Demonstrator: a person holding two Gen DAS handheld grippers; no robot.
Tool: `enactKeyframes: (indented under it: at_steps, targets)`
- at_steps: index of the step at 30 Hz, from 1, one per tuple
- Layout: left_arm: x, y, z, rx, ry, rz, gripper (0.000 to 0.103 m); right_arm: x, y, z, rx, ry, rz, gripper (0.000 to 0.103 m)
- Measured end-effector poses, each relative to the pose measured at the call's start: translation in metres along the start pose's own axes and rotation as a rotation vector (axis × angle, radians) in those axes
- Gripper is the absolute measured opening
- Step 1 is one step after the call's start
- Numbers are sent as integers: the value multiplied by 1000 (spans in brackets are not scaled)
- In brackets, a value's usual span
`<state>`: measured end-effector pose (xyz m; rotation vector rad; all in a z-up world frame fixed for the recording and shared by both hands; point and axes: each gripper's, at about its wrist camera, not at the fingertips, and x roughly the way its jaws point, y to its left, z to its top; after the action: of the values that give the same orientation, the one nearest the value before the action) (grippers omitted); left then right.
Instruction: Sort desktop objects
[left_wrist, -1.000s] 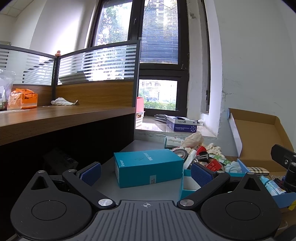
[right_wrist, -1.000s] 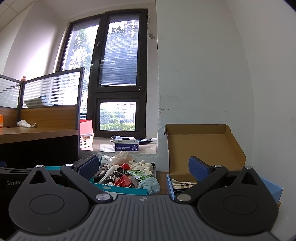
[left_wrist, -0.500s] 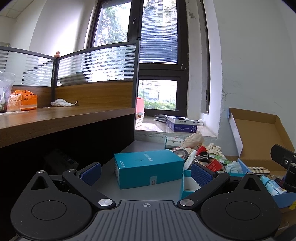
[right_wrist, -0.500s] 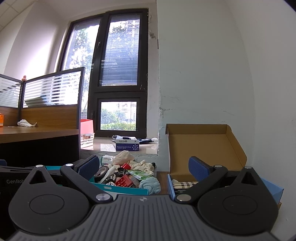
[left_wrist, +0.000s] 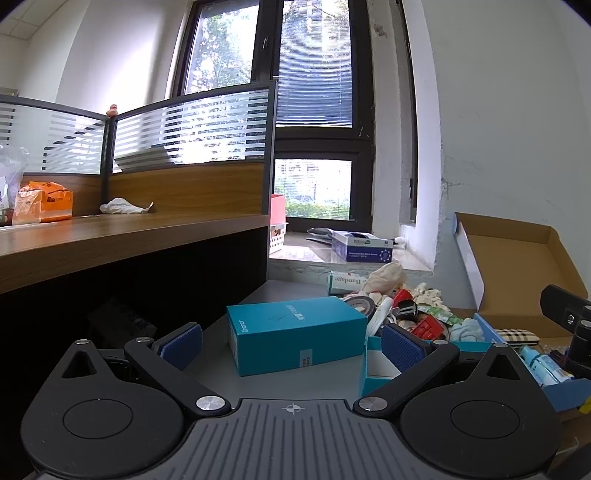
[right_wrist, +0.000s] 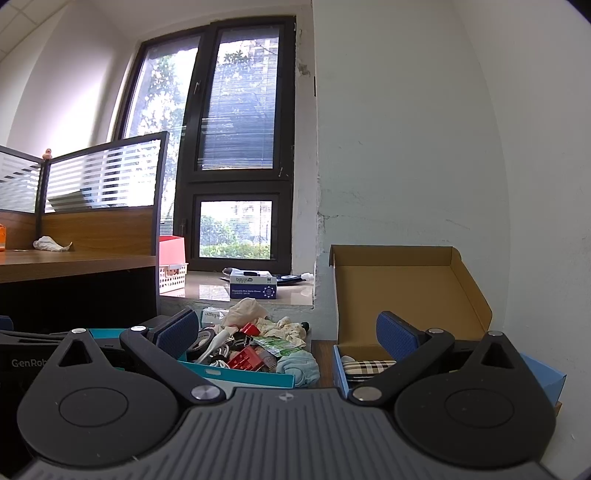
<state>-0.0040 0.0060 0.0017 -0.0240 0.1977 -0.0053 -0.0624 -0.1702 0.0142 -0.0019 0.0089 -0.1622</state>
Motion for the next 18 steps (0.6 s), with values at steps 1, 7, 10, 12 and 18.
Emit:
enactKeyframes:
  at_steps: [1,7,10,12,18]
  targets:
    - [0,0,0,0,0,0,103,0,0,0,-1,0,0,103]
    - [0,0,-1,-2,0,2,103,1,1,0,-3,1,0,103]
    - [0,-1,-1,4,-5,10,103,1,2,0,-4,2,0,103]
    - [0,-1,-2,5,-6,12,103,1,2,0,-4,2,0,103]
    - [1,-1,-2,-2,-3,8,103,2,2,0,-6,4,1,103]
